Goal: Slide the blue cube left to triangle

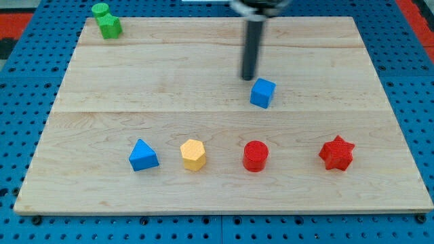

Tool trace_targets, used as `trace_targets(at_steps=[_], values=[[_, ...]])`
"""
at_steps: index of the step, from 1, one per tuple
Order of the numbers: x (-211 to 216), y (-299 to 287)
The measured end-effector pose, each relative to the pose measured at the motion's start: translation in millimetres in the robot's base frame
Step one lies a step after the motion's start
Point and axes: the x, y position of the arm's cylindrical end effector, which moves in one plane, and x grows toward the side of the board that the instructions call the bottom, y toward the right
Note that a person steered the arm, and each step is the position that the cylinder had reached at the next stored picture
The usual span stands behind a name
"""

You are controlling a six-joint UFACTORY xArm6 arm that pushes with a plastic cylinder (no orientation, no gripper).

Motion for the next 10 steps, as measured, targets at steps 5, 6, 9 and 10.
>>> trace_targets(at_steps=[5,6,9,10], values=[[24,-75],[39,-59],[81,-164],[83,-185]])
